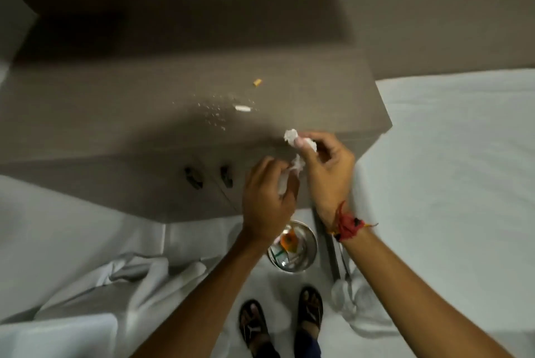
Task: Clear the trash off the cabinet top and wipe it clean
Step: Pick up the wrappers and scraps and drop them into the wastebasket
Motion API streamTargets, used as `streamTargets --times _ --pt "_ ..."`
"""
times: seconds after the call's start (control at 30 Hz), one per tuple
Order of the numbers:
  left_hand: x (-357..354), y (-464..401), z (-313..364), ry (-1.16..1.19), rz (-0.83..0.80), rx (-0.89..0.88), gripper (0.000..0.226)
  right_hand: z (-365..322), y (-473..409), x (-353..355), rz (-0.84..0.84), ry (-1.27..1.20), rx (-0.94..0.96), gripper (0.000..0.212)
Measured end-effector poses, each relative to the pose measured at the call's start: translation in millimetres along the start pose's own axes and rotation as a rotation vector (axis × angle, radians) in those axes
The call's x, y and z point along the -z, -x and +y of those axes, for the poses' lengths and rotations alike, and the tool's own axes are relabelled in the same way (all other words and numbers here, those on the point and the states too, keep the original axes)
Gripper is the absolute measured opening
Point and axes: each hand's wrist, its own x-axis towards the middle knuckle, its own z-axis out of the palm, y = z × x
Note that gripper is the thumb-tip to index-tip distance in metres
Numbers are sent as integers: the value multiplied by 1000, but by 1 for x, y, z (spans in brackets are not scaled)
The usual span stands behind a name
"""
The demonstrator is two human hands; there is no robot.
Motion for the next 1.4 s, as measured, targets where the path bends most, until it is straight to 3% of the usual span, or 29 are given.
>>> streamTargets --times 0.07,0.17,0.37,0.47,0.57,0.67,0.73,0.93,1.03,1.13,1.2,1.3,1.4 --pt "-20 40 -14 -10 -116 59 9 38 41 19 10 89 -43 4" --pt "-52 100 -52 -77 -279 236 6 119 95 41 24 166 -345 1" --pt "-126 187 -143 -112 -457 803 8 287 149 64 26 262 -892 5" --pt "-157 212 -178 -144 -601 892 29 340 155 66 -79 152 -1030 12" --pt "-162 226 -191 -164 -538 957 29 355 151 74 -206 208 -1059 17" --pt "-143 220 -181 -146 -441 845 15 329 138 81 -230 400 -936 23" --pt "-126 200 -165 -104 -356 760 16 290 121 76 -245 453 -754 24" --pt "-57 84 -82 111 -87 399 20 119 50 40 -331 437 76 12" --pt "-10 15 -45 61 44 141 22 35 7 15 -291 299 327 14" --pt "35 -56 -22 -142 180 -17 17 -22 -43 -16 -274 274 425 14" --pt "49 -96 -25 -326 83 13 23 -27 -77 -36 -275 387 406 12" --pt "67 -133 -32 -565 -199 119 29 -30 -114 -61 -408 624 348 35" --pt "71 -147 -32 -667 -284 38 20 -28 -132 -76 -534 876 419 46"
